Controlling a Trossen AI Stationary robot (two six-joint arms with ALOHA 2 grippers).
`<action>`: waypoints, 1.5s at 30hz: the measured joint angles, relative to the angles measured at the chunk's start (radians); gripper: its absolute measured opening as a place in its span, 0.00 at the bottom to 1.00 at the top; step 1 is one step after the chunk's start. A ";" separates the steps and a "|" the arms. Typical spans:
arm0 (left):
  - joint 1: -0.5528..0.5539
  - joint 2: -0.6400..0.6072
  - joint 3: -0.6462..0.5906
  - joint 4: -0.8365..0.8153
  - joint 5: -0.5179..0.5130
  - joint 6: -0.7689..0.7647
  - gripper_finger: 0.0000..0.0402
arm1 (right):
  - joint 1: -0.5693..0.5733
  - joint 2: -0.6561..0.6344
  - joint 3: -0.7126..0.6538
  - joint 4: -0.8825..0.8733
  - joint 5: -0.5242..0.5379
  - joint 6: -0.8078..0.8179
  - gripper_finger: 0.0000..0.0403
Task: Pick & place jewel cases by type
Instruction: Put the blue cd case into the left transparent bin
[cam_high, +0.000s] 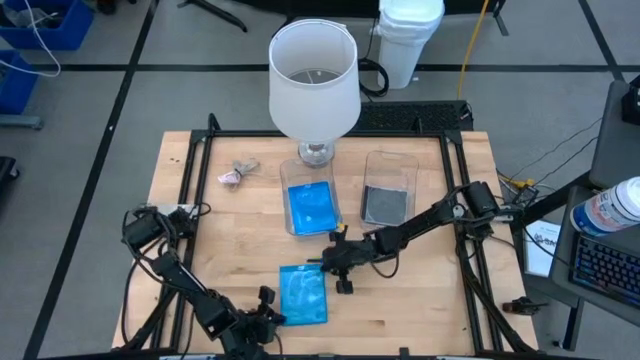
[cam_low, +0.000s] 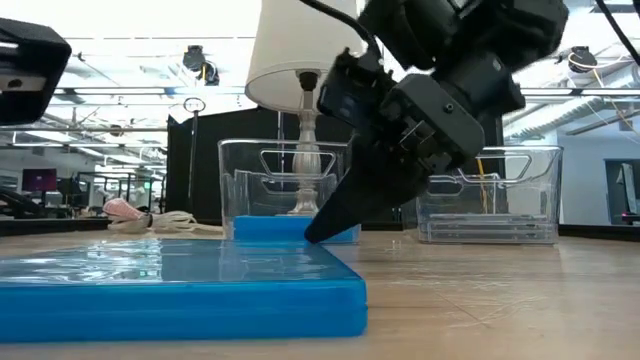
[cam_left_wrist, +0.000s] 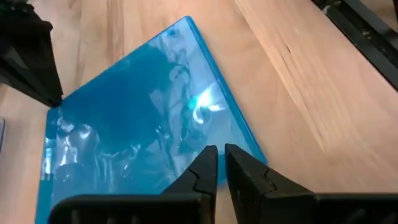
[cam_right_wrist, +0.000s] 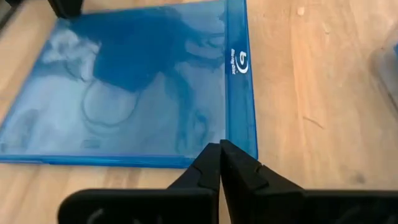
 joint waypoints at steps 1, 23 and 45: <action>-0.003 -0.001 0.000 0.000 -0.003 0.011 0.11 | -0.004 0.000 -0.016 0.028 -0.015 0.010 0.00; -0.050 0.001 0.049 -0.041 0.063 0.101 0.57 | 0.051 -0.066 -0.096 0.122 0.051 -0.004 0.00; 0.017 0.030 0.052 -0.031 0.103 0.148 0.58 | 0.028 -0.057 -0.093 0.051 0.178 -0.013 0.00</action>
